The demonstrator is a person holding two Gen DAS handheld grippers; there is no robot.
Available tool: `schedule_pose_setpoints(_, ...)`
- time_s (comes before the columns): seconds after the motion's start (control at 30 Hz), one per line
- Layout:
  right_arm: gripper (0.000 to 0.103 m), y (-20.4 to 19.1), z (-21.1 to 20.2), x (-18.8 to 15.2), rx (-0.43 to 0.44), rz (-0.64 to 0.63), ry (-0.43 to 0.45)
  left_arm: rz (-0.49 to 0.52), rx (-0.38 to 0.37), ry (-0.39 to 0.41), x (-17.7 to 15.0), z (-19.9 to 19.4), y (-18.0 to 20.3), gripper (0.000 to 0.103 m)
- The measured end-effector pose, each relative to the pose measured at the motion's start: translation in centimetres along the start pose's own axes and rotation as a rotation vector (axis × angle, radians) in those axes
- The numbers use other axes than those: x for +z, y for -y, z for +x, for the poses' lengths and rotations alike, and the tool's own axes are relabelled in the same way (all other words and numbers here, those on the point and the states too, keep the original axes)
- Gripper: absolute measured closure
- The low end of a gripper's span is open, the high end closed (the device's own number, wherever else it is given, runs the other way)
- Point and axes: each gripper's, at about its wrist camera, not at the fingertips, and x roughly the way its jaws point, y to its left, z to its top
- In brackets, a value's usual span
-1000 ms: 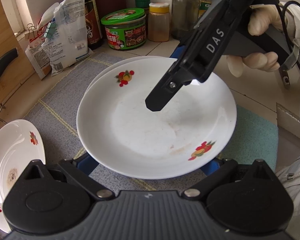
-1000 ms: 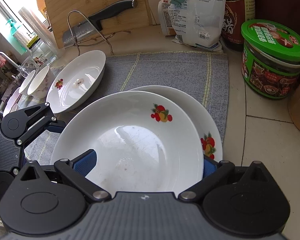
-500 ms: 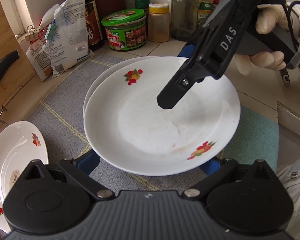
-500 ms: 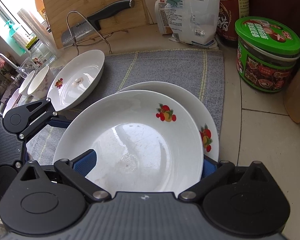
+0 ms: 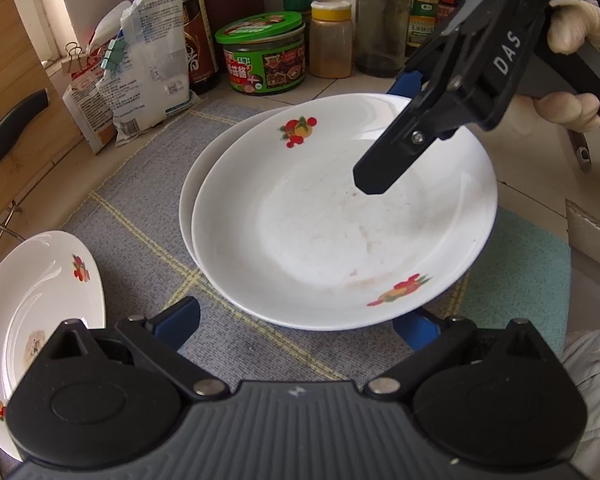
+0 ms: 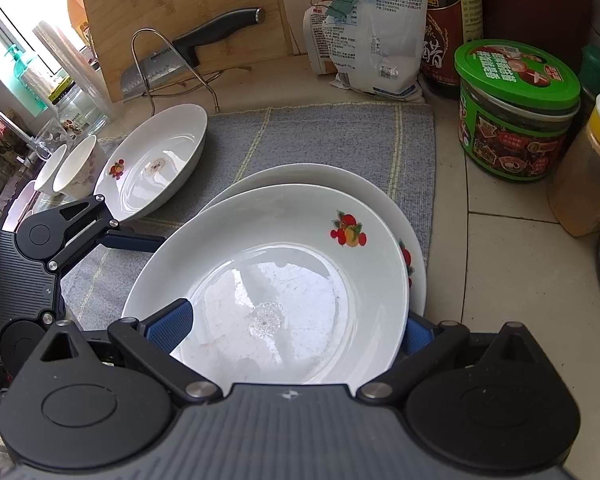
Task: Organize plates and bowls
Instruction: 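Lower the held plate onto the other fruit-print plate with the right tool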
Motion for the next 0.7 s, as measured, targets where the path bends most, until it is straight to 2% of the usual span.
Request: schedule_pose_setpoints(0.7,0.0,-1.5,-0.7,-0.7,-0.11,-0.041,-0.022,-0.06,0.025,0.015,-0.3,0.0,-0.4,0.001)
